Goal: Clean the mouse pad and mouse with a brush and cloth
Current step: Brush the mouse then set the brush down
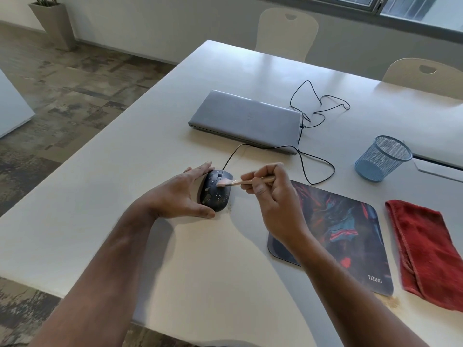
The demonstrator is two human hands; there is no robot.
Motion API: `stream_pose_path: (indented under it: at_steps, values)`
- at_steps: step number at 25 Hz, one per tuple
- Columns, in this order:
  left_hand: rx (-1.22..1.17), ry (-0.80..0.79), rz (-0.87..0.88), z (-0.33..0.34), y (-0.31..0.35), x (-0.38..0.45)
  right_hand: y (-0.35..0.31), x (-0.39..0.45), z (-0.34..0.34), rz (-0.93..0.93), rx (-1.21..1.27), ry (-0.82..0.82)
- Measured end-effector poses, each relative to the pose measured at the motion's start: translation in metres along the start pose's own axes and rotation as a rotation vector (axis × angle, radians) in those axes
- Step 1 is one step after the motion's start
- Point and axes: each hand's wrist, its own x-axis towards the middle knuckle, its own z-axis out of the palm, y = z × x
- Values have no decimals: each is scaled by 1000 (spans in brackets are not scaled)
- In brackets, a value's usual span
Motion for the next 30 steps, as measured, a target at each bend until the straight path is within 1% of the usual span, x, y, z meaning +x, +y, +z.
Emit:
stream_pose_path:
  at_steps: [5, 9, 12, 16, 20, 24, 26, 28, 30]
  values:
    - [15, 4, 2, 0, 0, 0, 6, -20, -6, -72, -88, -26]
    - [12, -2, 8, -1, 0, 1, 2, -23, -5, -124, -50, 9]
    - [10, -9, 11, -1, 0, 1, 6, -29, 2, -123, -80, -20]
    - [15, -2, 12, -1, 0, 1, 12, -39, -6, -141, -103, -58]
    - [9, 1, 17, -1, -1, 2, 11, -38, -7, -171, -53, 5]
    - [13, -1, 17, 0, -2, 2, 16, -44, -2, -184, -88, -77]
    - [13, 5, 16, 0, -2, 2, 19, -43, -9, -167, -109, -86]
    - [19, 7, 17, 0, -3, 2, 17, -38, -14, -142, -75, -20]
    - [21, 5, 16, 0, -3, 2, 13, -29, -12, -95, 67, 118]
